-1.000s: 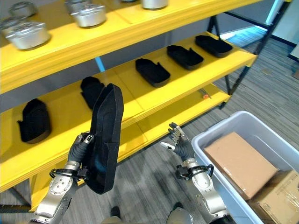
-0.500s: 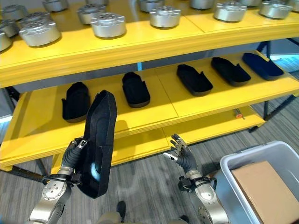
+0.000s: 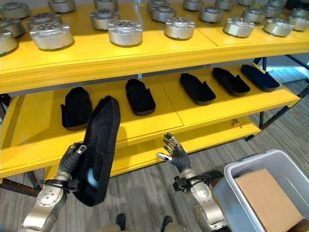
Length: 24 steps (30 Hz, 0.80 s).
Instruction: Move parts from the plastic box to the shelf.
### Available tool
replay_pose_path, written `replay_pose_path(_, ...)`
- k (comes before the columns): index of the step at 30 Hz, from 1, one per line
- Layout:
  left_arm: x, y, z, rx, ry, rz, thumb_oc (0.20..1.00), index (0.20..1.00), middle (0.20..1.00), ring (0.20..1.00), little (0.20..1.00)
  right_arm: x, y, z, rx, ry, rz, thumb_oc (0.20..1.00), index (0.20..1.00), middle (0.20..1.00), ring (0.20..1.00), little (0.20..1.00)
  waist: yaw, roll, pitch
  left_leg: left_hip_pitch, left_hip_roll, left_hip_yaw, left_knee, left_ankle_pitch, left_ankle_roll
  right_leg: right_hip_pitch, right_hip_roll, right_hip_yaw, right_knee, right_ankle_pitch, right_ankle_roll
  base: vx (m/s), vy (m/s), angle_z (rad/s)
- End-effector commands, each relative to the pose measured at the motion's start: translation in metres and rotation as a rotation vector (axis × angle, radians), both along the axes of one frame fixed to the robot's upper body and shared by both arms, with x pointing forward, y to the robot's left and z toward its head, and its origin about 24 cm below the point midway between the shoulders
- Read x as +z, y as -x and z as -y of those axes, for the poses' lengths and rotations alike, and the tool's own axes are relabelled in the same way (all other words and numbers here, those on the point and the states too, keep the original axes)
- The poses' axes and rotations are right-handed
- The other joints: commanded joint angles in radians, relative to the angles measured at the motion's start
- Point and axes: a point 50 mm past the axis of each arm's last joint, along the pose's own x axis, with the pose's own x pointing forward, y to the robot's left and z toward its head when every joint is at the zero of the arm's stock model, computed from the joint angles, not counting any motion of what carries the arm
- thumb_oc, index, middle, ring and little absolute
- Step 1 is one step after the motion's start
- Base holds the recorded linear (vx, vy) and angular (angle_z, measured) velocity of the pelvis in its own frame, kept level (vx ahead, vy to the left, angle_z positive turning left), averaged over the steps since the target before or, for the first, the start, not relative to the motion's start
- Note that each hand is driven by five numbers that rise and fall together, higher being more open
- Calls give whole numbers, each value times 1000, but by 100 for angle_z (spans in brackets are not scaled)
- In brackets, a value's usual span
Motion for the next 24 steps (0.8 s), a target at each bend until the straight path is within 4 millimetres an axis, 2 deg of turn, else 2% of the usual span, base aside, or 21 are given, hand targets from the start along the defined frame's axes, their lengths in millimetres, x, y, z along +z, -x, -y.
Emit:
replay_pose_path(1, 41, -13, 6, -55, 22, 218, 200, 200, 200, 200, 200, 27, -5, -3, 34, -39, 129, 1000, 1000, 1000, 1000, 1000, -1, -26, -19, 41, -95, 25, 10, -79, 59, 17, 65, 38, -80, 50, 7, 70, -72, 12)
replay_pose_path(3, 39, -13, 8, -60, 34, 211, 200, 200, 200, 200, 200, 27, -5, 1, 16, -29, 131, 1000, 1000, 1000, 1000, 1000, -4, -29, -23, 39, -87, 24, 30, -84, 46, 36, 65, 26, -89, 49, 2, 95, -144, 10)
replay_pose_path(7, 38, -15, 13, -74, 68, 207, 200, 200, 200, 200, 200, 28, -5, 10, -8, -13, 137, 1000, 1000, 1000, 1000, 1000, -6, -39, -4, -13, -77, 7, 161, -102, 12, 67, 69, 11, -116, 39, -17, 52, -163, 22)
replay_pose_path(9, 39, -17, 19, -103, 82, 212, 200, 200, 200, 200, 200, 30, -6, 15, -18, -3, 144, 1000, 1000, 1000, 1000, 1000, -2, -40, 23, -82, -83, -12, 284, -78, -12, 71, 61, -3, -116, 39, -30, -34, -106, 29)
replay_pose_path(11, 41, -17, 22, -125, 93, 217, 200, 200, 200, 200, 200, 30, -5, 19, -24, 13, 146, 1000, 1000, 1000, 1000, 1000, -1, -38, 36, -103, -76, -25, 317, -56, -25, 74, 61, -13, -116, 33, -37, -8, -56, 33)
replay_pose_path(13, 40, -17, 23, -129, 98, 214, 200, 200, 200, 200, 200, 30, -6, 19, -27, 12, 144, 1000, 1000, 1000, 1000, 1000, -4, -39, 34, -94, -28, -24, 276, -48, -28, 72, 58, -9, -106, 20, -38, 53, 3, 19)
replay_pose_path(16, 41, -16, 24, -121, 106, 214, 200, 200, 200, 200, 200, 30, -6, 19, -39, 2, 142, 1000, 1000, 1000, 1000, 1000, -11, -40, 33, -49, 80, -32, 172, 4, -32, 59, 38, -1, -65, -6, -35, 49, 94, 0)
replay_pose_path(18, 42, -16, 23, -109, 107, 216, 200, 200, 200, 200, 200, 32, -7, 19, -46, 0, 147, 1000, 1000, 1000, 1000, 1000, -20, -27, 34, -34, 184, -38, 78, 102, -47, 19, 21, 2, 0, -37, -25, 0, 138, -10)
replay_pose_path(19, 42, -16, 23, -109, 108, 216, 200, 200, 200, 200, 200, 32, -7, 19, -46, 0, 148, 1000, 1000, 1000, 1000, 1000, -20, -26, 33, -30, 186, -37, 68, 107, -49, 15, 22, 3, 8, -42, -27, -20, 207, -18)
replay_pose_path(20, 42, -17, 23, -107, 115, 213, 200, 200, 200, 200, 200, 31, -8, 20, -55, 7, 144, 1000, 1000, 1000, 1000, 1000, -31, -3, 34, -8, 245, 5, 8, 173, -73, -21, 9, -5, 69, -58, -20, -13, 133, -12)
replay_pose_path(21, 42, -17, 23, -107, 116, 213, 200, 200, 200, 200, 200, 31, -8, 20, -55, 8, 144, 1000, 1000, 1000, 1000, 1000, -30, -2, 33, -5, 246, 7, 1, 178, -75, -26, 10, -4, 75, -61, -21, -34, 332, 3)
replay_pose_path(22, 42, -19, 25, -112, 121, 217, 200, 200, 200, 200, 200, 31, -9, 21, -65, 20, 149, 1000, 1000, 1000, 1000, 1000, -43, 27, 34, 5, 283, 66, -37, 217, -102, -64, -18, -25, 144, -74, -6, -21, 186, 15)
replay_pose_path(23, 42, -19, 26, -112, 122, 218, 200, 200, 200, 200, 200, 32, -9, 21, -66, 21, 149, 1000, 1000, 1000, 1000, 1000, -42, 27, 34, 6, 283, 67, -40, 219, -103, -67, -18, -24, 148, -76, -6, 1, 373, 31)
replay_pose_path(24, 42, -21, 27, -117, 121, 219, 200, 200, 200, 200, 200, 30, -9, 20, -71, 13, 145, 1000, 1000, 1000, 1000, 1000, -45, 47, 26, 28, 283, 78, -52, 165, -103, -92, -32, -21, 200, -84, 12, 37, 262, 36)
